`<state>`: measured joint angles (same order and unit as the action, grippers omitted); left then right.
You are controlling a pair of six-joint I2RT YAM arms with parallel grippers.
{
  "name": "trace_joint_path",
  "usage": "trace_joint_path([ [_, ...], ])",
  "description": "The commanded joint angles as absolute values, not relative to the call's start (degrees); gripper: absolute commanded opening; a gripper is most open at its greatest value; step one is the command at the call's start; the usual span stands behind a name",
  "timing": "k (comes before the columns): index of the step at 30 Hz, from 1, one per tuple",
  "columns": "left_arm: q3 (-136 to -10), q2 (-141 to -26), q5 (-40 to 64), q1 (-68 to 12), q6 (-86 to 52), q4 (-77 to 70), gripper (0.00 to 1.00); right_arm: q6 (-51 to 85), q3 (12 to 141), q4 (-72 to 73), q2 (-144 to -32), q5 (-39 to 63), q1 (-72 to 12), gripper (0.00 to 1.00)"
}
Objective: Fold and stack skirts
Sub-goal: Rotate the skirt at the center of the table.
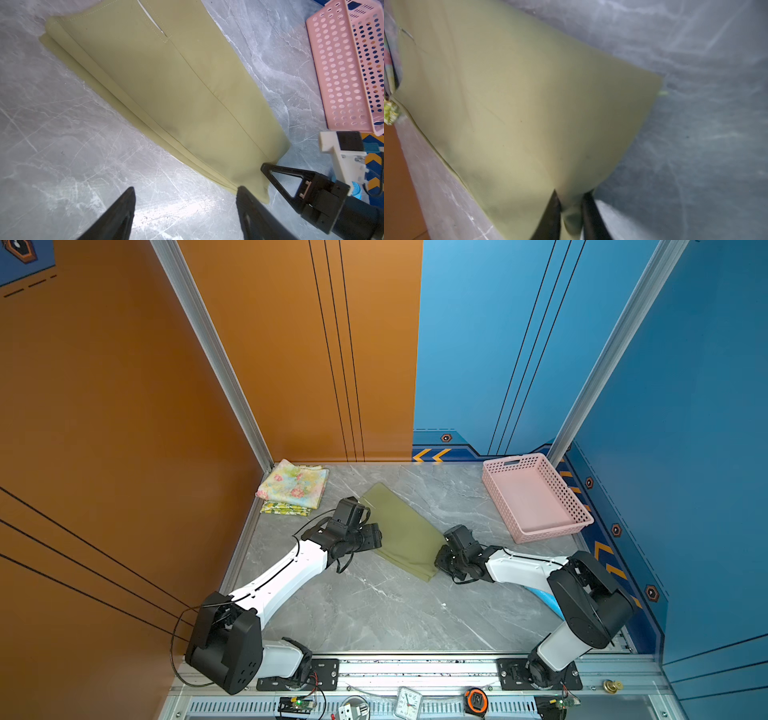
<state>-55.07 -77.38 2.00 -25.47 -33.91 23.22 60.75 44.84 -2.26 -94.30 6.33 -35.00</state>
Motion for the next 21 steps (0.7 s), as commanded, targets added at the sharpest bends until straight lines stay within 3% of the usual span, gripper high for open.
trace_joint_path([
  [1,-55.24,-76.51,0.46,-24.46,-32.82,26.18,0.77,57.01,46.84,-2.58,-95.44,8.19,-32.12,0.02],
  [8,-56.16,-77.14,0.09,-23.92,-31.99,27.8,0.77,47.37,53.22,-6.8,-97.88,8.93,-21.53,0.01],
  [9,-56.37,-77.45,0.09,-23.91,-31.84,28.04,0.77,46.01,54.92,-6.96,-98.9,9.17,-20.47,0.07],
  [10,-56.52,-77.81,0.2,-23.89,-31.59,28.16,0.77,44.0,57.08,-7.0,-100.34,9.46,-19.44,0.19],
  [12,-56.93,-78.93,-0.25,-23.78,-30.98,28.73,0.77,40.47,62.86,-9.95,-102.7,7.64,-18.44,0.55],
  [14,-57.77,-80.49,-0.72,-23.32,-30.24,29.66,0.77,38.41,67.34,-13.47,-103.62,6.93,-18.02,0.72],
  [16,-58.62,-82.49,-1.43,-22.76,-29.45,30.47,0.77,37.63,67.75,-14.17,-101.97,5.34,-18.44,0.79],
  [21,-62.97,-88.77,-2.29,-20.94,-28.31,30.59,0.76,37.0,61.73,-15.06,-95.21,0.95,-20.65,0.78],
])
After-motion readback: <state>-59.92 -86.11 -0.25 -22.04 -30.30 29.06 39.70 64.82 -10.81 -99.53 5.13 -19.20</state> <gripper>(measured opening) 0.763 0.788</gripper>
